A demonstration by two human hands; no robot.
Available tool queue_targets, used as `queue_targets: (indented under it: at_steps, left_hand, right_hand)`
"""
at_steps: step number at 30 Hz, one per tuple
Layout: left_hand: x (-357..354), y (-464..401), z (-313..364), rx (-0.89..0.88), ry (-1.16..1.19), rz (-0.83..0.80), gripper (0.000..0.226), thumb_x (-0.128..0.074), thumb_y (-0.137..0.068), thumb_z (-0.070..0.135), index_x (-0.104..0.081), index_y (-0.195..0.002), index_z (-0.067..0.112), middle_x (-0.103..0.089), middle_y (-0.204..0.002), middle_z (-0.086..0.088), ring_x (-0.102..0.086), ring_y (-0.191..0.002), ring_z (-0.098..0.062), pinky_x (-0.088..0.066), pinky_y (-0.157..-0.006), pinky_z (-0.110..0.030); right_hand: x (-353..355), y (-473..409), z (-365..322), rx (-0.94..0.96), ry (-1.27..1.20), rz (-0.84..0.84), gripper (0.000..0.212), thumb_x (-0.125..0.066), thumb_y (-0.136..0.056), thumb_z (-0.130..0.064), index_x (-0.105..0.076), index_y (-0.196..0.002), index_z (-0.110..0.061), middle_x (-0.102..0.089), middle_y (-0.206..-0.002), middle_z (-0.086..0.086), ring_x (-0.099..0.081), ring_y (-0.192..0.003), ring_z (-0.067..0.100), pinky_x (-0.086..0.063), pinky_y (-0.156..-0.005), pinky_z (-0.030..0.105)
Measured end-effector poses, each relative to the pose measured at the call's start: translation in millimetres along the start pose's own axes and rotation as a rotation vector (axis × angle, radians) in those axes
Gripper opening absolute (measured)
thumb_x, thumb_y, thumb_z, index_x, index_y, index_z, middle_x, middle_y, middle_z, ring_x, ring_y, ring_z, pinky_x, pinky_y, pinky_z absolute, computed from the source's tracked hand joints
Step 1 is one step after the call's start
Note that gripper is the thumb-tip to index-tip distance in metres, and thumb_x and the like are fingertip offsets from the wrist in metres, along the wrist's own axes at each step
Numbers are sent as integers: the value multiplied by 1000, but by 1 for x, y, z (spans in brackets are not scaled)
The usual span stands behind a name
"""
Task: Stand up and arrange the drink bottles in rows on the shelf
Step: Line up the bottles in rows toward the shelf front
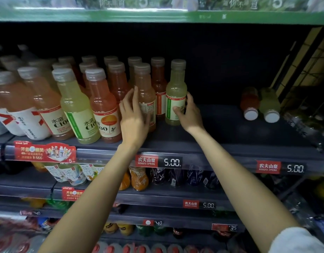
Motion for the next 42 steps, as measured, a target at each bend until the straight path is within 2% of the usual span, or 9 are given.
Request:
queue_targets:
  at_steps: [5, 13, 15, 18, 21, 29, 32, 35, 42]
  left_hand:
    - [15, 13, 19, 150, 126, 60, 70, -67, -83, 21, -35, -144, 9, -34, -145, -17, -36, -130, -31, -39, -91, -27]
    - [-39, 47, 111, -214, 21, -331, 47, -43, -90, 48, -58, -116, 11, -67, -98, -12, -62, -91, -33, -47, -75, -36]
    - [-57, 55, 118, -208, 42, -458, 46, -46, -94, 48, -56, -124, 15, -67, -106, -11, -62, -97, -33, -46, -78, -37]
    - [-77, 65, 128, -252, 22, -527, 47, -45, -95, 50, -55, -128, 17, -67, -112, -9, -61, -102, -32, -47, -79, -37]
    - [-89, 71, 132, -330, -55, -552, 57, -32, -91, 57, -63, -119, 19, -69, -105, -6, -64, -95, -30, -48, -75, -35]
    - [-92, 50, 140, -374, -134, -567, 49, -38, -96, 55, -50, -133, 25, -70, -106, -6, -66, -93, -31, -43, -67, -33]
    - [-101, 37, 155, -402, 53, -594, 51, -52, -95, 42, -43, -140, 21, -58, -130, -6, -56, -116, -29, -47, -87, -38]
    - [-121, 33, 181, -544, 223, -705, 66, -63, -90, 29, -32, -148, 20, -37, -151, -4, -31, -141, -23, -29, -112, -42]
    - [-155, 46, 233, -814, 138, -848, 88, -69, -84, 22, -14, -153, 23, -8, -161, 4, 2, -148, -14, 0, -117, -45]
  right_hand:
    - [17, 18, 12, -33, 103, -86, 74, -55, -94, -27, -9, -151, -17, -35, -150, 3, -33, -137, 21, -30, -107, 32]
    - [132, 71, 18, 428, 749, 333, 24, -53, -86, -12, -67, -105, -10, -69, -96, 11, -61, -90, 34, -46, -77, 40]
    - [151, 58, 40, 386, 884, 294, 29, -48, -86, -14, -66, -108, -7, -65, -103, 15, -59, -94, 38, -44, -79, 42]
    - [167, 22, 91, 17, 1033, 93, 44, -44, -96, -25, -43, -139, -16, -37, -142, 14, -45, -114, 42, -38, -90, 43]
    - [165, 5, 111, -107, 987, -8, 50, -43, -98, -31, -35, -145, -14, -20, -152, 8, -44, -119, 41, -39, -95, 43]
    - [164, 68, 71, 107, 864, 49, 26, -57, -90, -22, -62, -112, -10, -45, -132, 10, -52, -99, 42, -46, -81, 40]
    - [167, 109, 53, 166, 824, 64, 28, -54, -93, -33, -63, -111, -13, -50, -125, 5, -48, -95, 36, -38, -76, 36]
    - [176, 133, 47, 214, 733, 106, 31, -56, -92, -39, -60, -114, -18, -47, -121, 0, -48, -94, 26, -41, -74, 34]
    - [199, 141, 57, 115, 629, 193, 15, -72, -79, -10, -58, -80, -14, -40, -103, -1, -40, -89, 17, -39, -74, 31]
Point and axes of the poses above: each hand's wrist, its own y-axis away from the middle knuckle, its own x-axis out of the back of the hand, z = x × y, the point moved 9 cm from there along -y, towards the middle knuckle
